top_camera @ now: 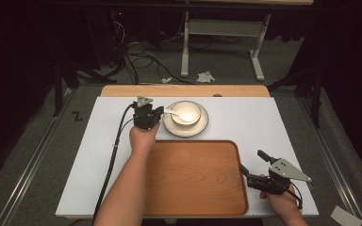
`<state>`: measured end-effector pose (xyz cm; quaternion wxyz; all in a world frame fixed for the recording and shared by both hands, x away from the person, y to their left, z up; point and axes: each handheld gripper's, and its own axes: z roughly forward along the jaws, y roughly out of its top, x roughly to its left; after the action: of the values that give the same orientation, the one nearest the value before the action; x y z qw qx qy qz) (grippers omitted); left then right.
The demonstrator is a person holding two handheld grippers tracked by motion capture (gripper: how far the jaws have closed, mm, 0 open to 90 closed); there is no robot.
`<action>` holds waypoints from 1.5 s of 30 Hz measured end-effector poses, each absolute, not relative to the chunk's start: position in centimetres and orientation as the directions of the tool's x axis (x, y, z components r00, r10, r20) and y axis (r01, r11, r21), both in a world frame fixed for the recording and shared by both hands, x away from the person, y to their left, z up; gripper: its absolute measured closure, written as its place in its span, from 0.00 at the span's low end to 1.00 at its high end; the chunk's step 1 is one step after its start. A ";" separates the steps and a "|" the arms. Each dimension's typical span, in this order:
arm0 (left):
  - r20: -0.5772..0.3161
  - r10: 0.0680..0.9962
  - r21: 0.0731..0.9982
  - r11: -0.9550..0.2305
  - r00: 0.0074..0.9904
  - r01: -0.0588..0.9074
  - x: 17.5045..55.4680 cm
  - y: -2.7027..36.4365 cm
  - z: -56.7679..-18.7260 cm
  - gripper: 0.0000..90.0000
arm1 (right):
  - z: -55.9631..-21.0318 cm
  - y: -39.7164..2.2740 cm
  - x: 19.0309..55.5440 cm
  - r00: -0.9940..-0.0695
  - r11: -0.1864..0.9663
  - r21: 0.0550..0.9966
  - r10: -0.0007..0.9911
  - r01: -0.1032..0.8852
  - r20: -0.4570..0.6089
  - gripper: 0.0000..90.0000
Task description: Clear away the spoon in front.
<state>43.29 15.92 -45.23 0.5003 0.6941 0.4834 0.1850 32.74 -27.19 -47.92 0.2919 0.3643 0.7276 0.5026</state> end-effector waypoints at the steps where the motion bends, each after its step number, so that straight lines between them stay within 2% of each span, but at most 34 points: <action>1: -0.231 0.857 0.874 -0.026 0.460 0.486 43.7 15.8 -45.2 1.00 | -47.9 -27.2 32.7 -0.567 0.232 0.944 0.821 0.234 -0.061 0.18; 7: -0.244 0.881 0.870 0.014 0.406 0.494 46.2 15.0 -44.8 1.00 | -47.9 -27.1 32.7 -0.573 0.231 0.946 0.817 0.229 -0.061 0.18; 24: -0.188 0.926 0.857 -0.008 0.327 0.516 51.9 13.0 -45.0 1.00 | -48.0 -27.3 32.9 -0.579 0.211 0.949 0.814 0.235 -0.038 0.18; 37: -0.160 0.922 0.835 -0.065 0.353 0.547 51.8 12.7 -45.6 1.00 | -48.0 -27.2 32.9 -0.580 0.215 0.947 0.814 0.237 -0.039 0.18; 45: -0.184 0.906 0.831 -0.065 0.382 0.553 50.3 12.6 -46.0 1.00 | -48.1 -27.0 32.9 -0.580 0.217 0.947 0.814 0.238 -0.041 0.18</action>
<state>50.32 12.61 -45.97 0.4451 0.7022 0.5191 0.1983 32.89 -27.01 -48.07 0.2818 0.3617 0.7274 0.5106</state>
